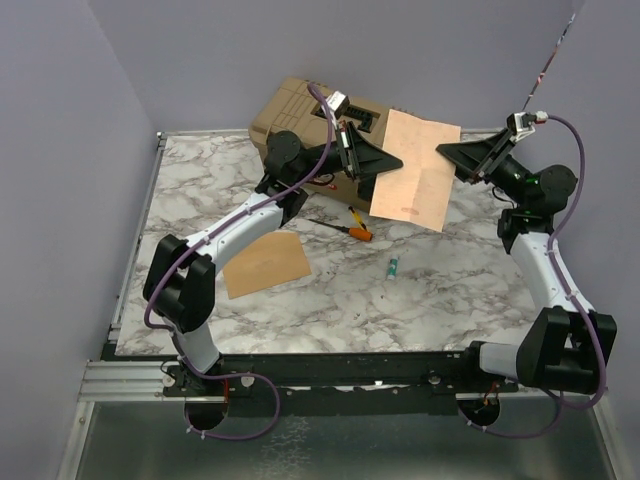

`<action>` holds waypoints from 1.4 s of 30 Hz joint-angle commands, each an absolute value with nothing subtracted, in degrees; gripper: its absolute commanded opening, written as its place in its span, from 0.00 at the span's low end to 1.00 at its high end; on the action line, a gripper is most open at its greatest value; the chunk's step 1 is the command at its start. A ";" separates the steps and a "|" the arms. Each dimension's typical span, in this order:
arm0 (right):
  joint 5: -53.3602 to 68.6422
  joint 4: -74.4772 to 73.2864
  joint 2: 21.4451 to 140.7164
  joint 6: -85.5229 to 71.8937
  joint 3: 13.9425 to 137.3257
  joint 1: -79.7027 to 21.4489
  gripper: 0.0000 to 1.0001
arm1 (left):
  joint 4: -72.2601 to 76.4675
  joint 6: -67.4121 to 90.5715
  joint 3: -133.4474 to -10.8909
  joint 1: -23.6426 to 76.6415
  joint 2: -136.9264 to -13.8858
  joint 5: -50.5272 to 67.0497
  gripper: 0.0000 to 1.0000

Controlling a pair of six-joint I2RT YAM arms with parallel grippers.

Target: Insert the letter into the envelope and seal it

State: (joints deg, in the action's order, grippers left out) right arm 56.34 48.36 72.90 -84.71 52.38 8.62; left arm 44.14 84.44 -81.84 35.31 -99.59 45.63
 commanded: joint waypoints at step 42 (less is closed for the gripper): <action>59.13 39.70 70.98 -50.62 67.13 4.84 0.01 | 25.27 86.68 -73.81 34.47 -93.11 38.29 0.00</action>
State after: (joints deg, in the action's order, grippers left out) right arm 54.48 47.20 73.56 -69.14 63.79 5.19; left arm 32.64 82.65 -75.05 34.96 -92.79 40.82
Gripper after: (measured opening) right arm 0.008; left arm 0.003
